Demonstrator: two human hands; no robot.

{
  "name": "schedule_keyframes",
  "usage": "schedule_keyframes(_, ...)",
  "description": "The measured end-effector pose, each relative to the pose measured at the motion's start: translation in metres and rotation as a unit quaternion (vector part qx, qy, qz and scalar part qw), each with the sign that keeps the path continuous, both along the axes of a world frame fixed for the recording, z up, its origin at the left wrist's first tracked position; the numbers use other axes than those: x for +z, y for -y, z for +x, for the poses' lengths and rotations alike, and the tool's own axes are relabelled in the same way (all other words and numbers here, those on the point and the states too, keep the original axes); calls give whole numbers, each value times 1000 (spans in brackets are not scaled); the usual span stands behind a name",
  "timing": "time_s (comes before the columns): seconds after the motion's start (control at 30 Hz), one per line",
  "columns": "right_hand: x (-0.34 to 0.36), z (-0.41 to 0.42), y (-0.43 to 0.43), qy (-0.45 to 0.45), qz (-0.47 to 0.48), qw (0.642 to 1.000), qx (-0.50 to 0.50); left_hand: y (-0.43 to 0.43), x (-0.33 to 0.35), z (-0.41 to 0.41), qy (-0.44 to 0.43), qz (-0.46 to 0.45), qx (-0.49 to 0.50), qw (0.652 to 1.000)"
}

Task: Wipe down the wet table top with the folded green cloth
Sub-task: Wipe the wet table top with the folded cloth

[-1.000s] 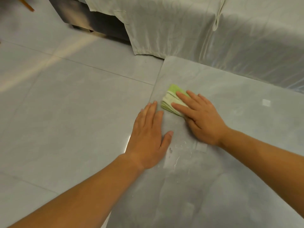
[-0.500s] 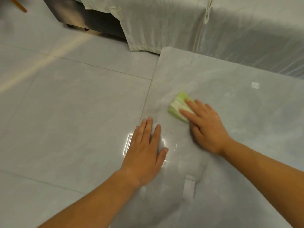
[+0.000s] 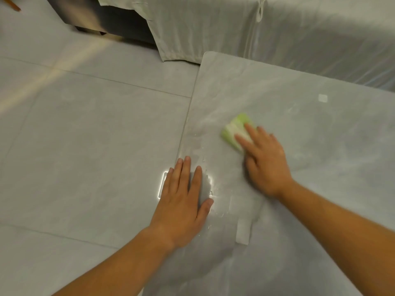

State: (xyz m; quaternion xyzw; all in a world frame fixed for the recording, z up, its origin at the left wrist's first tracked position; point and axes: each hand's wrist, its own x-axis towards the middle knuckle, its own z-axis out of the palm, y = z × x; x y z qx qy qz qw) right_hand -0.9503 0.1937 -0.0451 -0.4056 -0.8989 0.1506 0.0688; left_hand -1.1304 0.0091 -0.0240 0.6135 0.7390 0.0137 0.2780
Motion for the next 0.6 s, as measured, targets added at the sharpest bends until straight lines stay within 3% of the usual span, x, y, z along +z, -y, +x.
schedule_keyframes(0.07,1,-29,-27,-3,-26,995,-98,-1,0,0,-12,-10,-11,1000)
schedule_keyframes(0.13,0,-43,-14,-3,-26,993,-119,1,-1,0,-9,-1,-12,1000)
schedule_keyframes(0.27,-3,-17,54,-2,10,997,81,1,-4,-2,-6,17,-18,1000)
schedule_keyframes(0.33,-2,-13,49,2,-4,991,135,1,-3,-3,-1,8,-19,1000)
schedule_keyframes(0.53,-1,-100,-5,9,-15,1000,7,3,-3,-9,62,19,-8,998)
schedule_keyframes(0.6,-4,-102,7,4,-14,1000,14,9,-1,-9,79,26,6,997)
